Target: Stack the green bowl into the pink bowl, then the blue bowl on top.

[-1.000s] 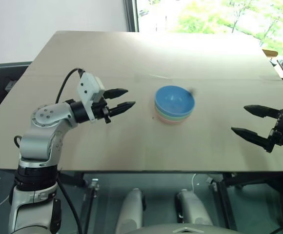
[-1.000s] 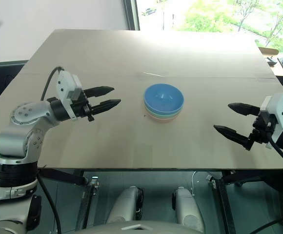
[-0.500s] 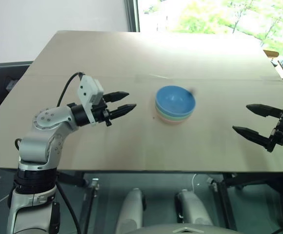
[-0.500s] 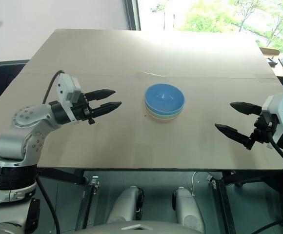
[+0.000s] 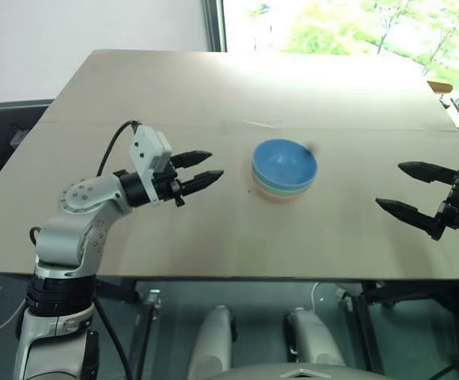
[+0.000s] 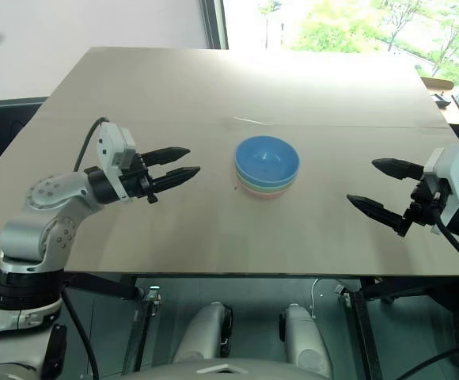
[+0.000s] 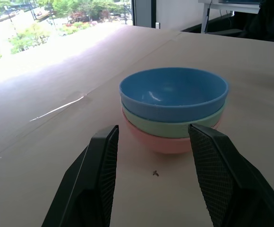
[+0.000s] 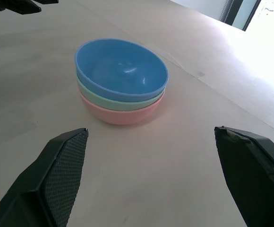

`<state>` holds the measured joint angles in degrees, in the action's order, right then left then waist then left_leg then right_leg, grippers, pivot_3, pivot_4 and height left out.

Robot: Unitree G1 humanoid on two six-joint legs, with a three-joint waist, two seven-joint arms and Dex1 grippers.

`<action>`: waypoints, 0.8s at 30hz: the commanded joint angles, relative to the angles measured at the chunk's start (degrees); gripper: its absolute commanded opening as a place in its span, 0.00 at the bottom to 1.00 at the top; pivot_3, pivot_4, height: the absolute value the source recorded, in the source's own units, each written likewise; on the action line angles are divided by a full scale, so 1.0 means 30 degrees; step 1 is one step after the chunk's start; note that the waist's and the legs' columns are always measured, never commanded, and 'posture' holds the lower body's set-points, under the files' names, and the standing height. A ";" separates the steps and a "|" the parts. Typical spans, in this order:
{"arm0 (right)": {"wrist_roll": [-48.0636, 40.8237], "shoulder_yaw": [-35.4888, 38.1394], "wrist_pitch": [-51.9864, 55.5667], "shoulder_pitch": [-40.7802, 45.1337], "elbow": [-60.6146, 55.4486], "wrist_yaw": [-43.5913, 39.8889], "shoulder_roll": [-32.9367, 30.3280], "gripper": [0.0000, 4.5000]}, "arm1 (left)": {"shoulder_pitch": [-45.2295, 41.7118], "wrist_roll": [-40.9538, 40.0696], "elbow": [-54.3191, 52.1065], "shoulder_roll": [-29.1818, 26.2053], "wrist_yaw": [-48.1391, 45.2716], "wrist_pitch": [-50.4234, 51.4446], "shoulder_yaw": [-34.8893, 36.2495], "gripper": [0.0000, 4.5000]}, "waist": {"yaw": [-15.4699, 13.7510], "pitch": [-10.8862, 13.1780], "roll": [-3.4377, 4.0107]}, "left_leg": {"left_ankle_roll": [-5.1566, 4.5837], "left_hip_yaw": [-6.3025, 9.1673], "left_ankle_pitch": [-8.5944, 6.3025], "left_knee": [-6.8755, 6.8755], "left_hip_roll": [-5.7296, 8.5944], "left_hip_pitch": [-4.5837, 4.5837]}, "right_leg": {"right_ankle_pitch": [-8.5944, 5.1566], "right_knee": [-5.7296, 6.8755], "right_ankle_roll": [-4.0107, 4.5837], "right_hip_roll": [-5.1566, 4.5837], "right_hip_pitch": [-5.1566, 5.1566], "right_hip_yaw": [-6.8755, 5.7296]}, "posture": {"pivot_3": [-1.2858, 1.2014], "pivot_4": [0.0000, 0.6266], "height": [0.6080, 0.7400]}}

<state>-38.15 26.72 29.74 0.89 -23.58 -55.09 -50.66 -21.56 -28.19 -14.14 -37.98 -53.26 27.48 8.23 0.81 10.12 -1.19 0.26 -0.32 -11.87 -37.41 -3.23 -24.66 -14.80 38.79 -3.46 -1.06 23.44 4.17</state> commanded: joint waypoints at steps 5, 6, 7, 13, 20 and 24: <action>0.0379 0.0083 -0.0687 -0.0405 -0.0319 0.0160 0.0194 1.00 | -0.0188 -0.0065 -0.0324 0.0325 0.0184 -0.0670 -0.0366 0.55 | -0.0014 0.0000 -0.0001 | 0.0000 0.0001 0.0000 0.0000 0.0002 -0.0001 | 0.0000 -0.0001 -0.0001 0.0000 -0.0001 -0.0001 | 0.52 0.24 1.00; 0.0349 0.0058 -0.0685 -0.0335 -0.0341 0.0217 0.0224 1.00 | -0.0110 -0.0008 -0.0238 0.0278 0.0082 -0.0740 -0.0425 0.55 | -0.0008 0.0000 0.0000 | 0.0000 0.0001 0.0000 0.0000 0.0002 -0.0006 | 0.0000 -0.0002 -0.0001 0.0000 0.0000 -0.0001 | 0.52 0.24 1.00; 0.0320 0.0007 -0.0717 -0.0183 -0.0324 0.0297 0.0254 1.00 | -0.0177 0.0110 -0.0032 0.0238 -0.0082 -0.0899 -0.0575 0.55 | 0.0020 0.0000 0.0000 | 0.0000 0.0001 0.0000 0.0000 0.0001 -0.0004 | 0.0000 -0.0002 -0.0001 0.0000 0.0001 0.0000 | 0.52 0.24 1.00; 0.0610 -0.0388 -0.1062 0.0204 -0.0144 0.0428 0.0419 1.00 | -0.1724 0.0732 0.1453 0.0315 -0.0496 -0.1892 -0.1237 0.55 | -0.0018 -0.0001 0.0001 | 0.0000 0.0000 0.0000 0.0000 0.0001 0.0007 | 0.0000 0.0004 -0.0001 0.0007 0.0000 0.0004 | 0.52 0.24 1.00; 0.0604 -0.0423 -0.1151 0.0091 -0.0043 0.0444 0.0523 1.00 | -0.1616 0.0787 0.1162 0.0576 -0.0382 -0.2263 -0.1398 0.55 | -0.0010 -0.0001 0.0001 | 0.0000 -0.0003 0.0000 0.0008 0.0002 -0.0010 | 0.0001 -0.0028 -0.0001 0.0002 0.0001 0.0005 | 0.52 0.24 1.00; 0.0537 -0.0554 -0.1077 0.0481 0.0178 0.0378 0.0371 1.00 | -0.1438 0.0798 0.1210 0.0553 -0.0508 -0.2435 -0.1358 0.55 | 0.0012 -0.0001 0.0001 | 0.0000 -0.0007 0.0000 0.0008 0.0001 -0.0003 | 0.0001 -0.0024 -0.0001 0.0002 0.0000 0.0007 | 0.52 0.24 1.00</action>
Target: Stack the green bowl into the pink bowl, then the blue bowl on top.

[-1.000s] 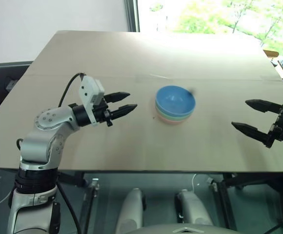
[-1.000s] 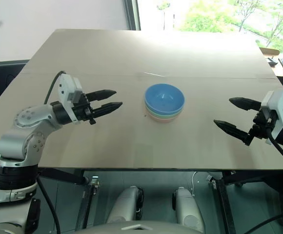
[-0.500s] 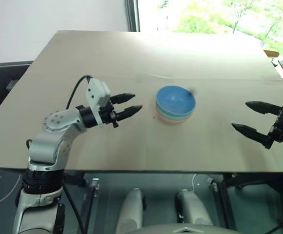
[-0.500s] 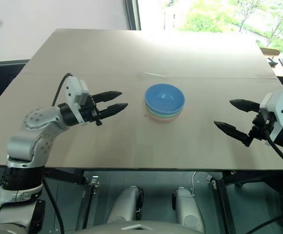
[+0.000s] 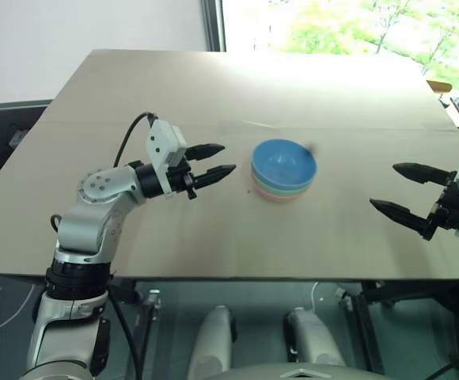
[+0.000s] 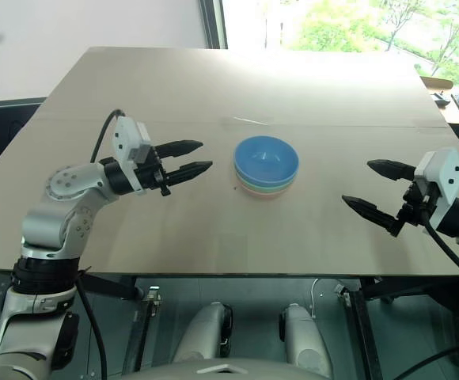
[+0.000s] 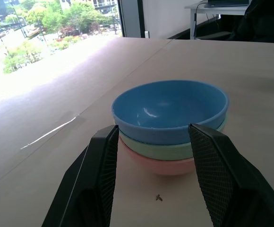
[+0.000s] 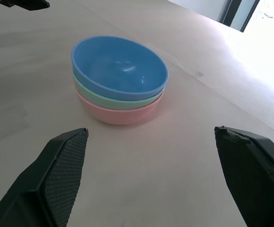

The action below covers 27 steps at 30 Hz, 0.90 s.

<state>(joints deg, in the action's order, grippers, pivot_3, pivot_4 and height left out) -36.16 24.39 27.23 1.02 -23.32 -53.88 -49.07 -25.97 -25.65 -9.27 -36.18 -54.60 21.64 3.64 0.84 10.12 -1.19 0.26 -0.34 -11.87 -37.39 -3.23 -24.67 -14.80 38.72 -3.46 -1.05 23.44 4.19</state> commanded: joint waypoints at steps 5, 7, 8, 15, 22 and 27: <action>0.0145 -0.0058 -0.0559 0.0580 0.0447 -0.0145 -0.0118 1.00 | 0.0301 -0.0384 -0.0629 -0.0634 -0.0403 0.0054 0.0520 0.55 | -0.0007 0.0001 0.0000 | 0.0000 0.0006 0.0000 0.0000 0.0000 -0.0003 | 0.0000 0.0000 0.0001 0.0002 0.0001 -0.0003 | 0.52 0.24 1.00; 0.0211 -0.0014 -0.0646 0.0627 0.0609 -0.0147 -0.0143 1.00 | 0.0610 -0.0594 -0.0709 -0.0957 -0.0507 0.0355 0.0765 0.55 | -0.0005 0.0001 0.0000 | 0.0000 0.0003 0.0000 0.0000 0.0000 -0.0003 | -0.0001 -0.0001 0.0001 0.0000 0.0001 -0.0002 | 0.52 0.24 1.00; 0.0250 0.0057 -0.0693 0.0585 0.0670 -0.0169 -0.0161 1.00 | 0.0816 -0.0721 -0.0789 -0.1127 -0.0537 0.0521 0.0891 0.55 | 0.0004 0.0001 0.0000 | 0.0000 0.0003 0.0000 0.0000 -0.0001 -0.0001 | 0.0000 -0.0001 0.0001 0.0000 0.0001 -0.0002 | 0.52 0.24 1.00; 0.0555 0.0988 -0.0802 -0.0456 0.1089 -0.0614 -0.0563 1.00 | 0.3236 -0.1434 -0.1650 -0.2486 -0.0554 0.1413 0.2390 0.55 | 0.0010 0.0001 0.0001 | 0.0000 0.0000 0.0000 0.0008 -0.0006 0.0000 | -0.0002 -0.0002 0.0003 -0.0002 0.0003 -0.0001 | 0.52 0.24 1.00; 0.0498 0.1079 -0.0668 -0.0581 0.1147 -0.0757 -0.0678 1.00 | 0.3885 -0.1860 -0.2356 -0.2703 -0.0178 0.1855 0.2953 0.55 | -0.0018 -0.0002 -0.0003 | 0.0000 -0.0005 0.0000 0.0005 -0.0005 0.0005 | -0.0003 -0.0002 0.0003 -0.0008 0.0000 -0.0002 | 0.52 0.24 1.00; 0.0421 0.0988 -0.0514 -0.0513 0.1034 -0.0737 -0.0699 1.00 | 0.3997 -0.2074 -0.2728 -0.2670 0.0155 0.2065 0.2973 0.55 | -0.0012 -0.0002 -0.0003 | 0.0000 -0.0006 0.0000 0.0007 -0.0006 0.0007 | -0.0003 -0.0001 0.0004 -0.0006 0.0002 0.0000 | 0.52 0.24 1.00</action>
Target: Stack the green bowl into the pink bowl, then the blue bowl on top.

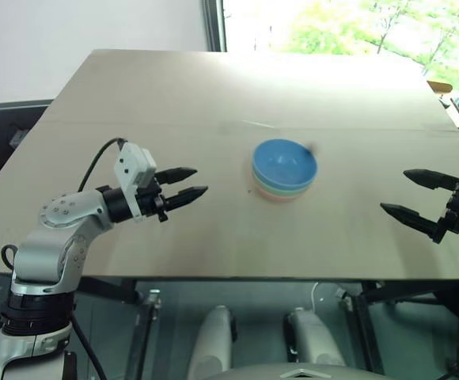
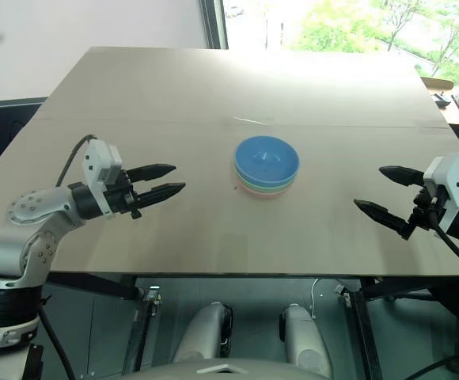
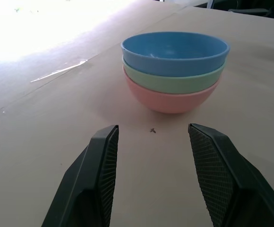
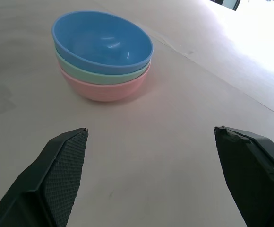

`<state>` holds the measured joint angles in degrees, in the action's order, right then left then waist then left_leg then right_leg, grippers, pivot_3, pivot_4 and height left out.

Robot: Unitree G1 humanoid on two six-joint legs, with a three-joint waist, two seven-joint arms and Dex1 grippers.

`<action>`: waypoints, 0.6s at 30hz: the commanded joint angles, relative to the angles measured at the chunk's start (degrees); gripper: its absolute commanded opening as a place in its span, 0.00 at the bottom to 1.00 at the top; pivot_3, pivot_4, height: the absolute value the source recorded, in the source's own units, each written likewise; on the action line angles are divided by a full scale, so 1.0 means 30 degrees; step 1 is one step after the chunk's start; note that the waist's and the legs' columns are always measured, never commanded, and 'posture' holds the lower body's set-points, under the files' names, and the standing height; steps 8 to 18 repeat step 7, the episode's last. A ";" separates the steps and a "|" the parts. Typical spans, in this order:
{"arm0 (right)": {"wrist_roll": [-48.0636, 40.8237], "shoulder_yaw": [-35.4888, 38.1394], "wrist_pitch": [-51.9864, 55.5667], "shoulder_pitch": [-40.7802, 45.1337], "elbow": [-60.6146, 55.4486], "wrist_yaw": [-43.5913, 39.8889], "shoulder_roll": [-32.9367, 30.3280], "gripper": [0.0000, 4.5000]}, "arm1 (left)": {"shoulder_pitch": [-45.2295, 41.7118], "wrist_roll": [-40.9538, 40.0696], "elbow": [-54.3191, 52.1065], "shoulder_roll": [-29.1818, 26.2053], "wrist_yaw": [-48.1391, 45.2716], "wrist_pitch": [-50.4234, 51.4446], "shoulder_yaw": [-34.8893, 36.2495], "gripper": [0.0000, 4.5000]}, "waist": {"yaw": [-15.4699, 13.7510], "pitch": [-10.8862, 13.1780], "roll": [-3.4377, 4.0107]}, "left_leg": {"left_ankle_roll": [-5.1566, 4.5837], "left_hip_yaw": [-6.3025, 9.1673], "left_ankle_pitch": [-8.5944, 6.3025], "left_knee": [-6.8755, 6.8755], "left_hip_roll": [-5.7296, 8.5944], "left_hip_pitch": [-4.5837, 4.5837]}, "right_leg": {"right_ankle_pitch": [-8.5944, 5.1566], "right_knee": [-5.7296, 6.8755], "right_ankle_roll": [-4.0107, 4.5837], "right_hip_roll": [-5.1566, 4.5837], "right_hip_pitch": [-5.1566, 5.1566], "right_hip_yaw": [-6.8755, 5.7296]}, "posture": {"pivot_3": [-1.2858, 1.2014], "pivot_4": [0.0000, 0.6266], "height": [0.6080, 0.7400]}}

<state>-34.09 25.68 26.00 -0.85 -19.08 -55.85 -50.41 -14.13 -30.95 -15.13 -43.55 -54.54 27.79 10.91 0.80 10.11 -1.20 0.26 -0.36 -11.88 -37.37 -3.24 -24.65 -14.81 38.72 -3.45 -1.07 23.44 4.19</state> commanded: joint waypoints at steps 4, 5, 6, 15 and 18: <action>-0.0351 0.0554 -0.0096 0.0203 -0.0406 -0.0058 -0.0233 1.00 | 0.0025 -0.0492 -0.0991 -0.0292 0.0191 0.0219 0.0537 0.55 | 0.0002 0.0000 0.0000 | 0.0000 -0.0001 0.0000 0.0000 0.0000 -0.0001 | 0.0000 -0.0001 -0.0001 0.0000 0.0000 0.0000 | 0.52 0.24 1.00; -0.0349 0.0540 -0.0126 0.0189 -0.0426 -0.0031 -0.0194 1.00 | 0.0062 -0.0529 -0.1038 -0.0307 0.0194 0.0244 0.0557 0.55 | 0.0001 0.0000 0.0000 | 0.0000 -0.0001 0.0000 0.0000 0.0000 -0.0001 | 0.0000 -0.0001 0.0000 0.0000 0.0000 0.0001 | 0.52 0.24 1.00; -0.0350 0.0482 -0.0117 0.0240 -0.0444 0.0028 -0.0166 1.00 | -0.0038 -0.0444 -0.1006 -0.0315 0.0197 0.0162 0.0440 0.55 | 0.0002 0.0000 0.0000 | 0.0000 -0.0001 0.0000 0.0000 0.0000 -0.0001 | 0.0000 -0.0001 -0.0001 -0.0001 0.0000 0.0000 | 0.52 0.24 1.00; -0.0386 0.0432 -0.0086 0.0303 -0.0478 0.0079 -0.0139 1.00 | -0.0114 -0.0283 -0.0984 -0.0362 0.0158 0.0035 0.0258 0.55 | 0.0002 0.0000 0.0000 | 0.0000 -0.0001 0.0000 0.0000 0.0000 -0.0001 | 0.0000 -0.0001 0.0000 0.0000 0.0000 0.0000 | 0.52 0.24 1.00; -0.0386 0.0432 -0.0086 0.0303 -0.0478 0.0079 -0.0139 1.00 | -0.0114 -0.0283 -0.0984 -0.0362 0.0158 0.0035 0.0258 0.55 | 0.0002 0.0000 0.0000 | 0.0000 -0.0001 0.0000 0.0000 0.0000 -0.0001 | 0.0000 -0.0001 0.0000 0.0000 0.0000 0.0000 | 0.52 0.24 1.00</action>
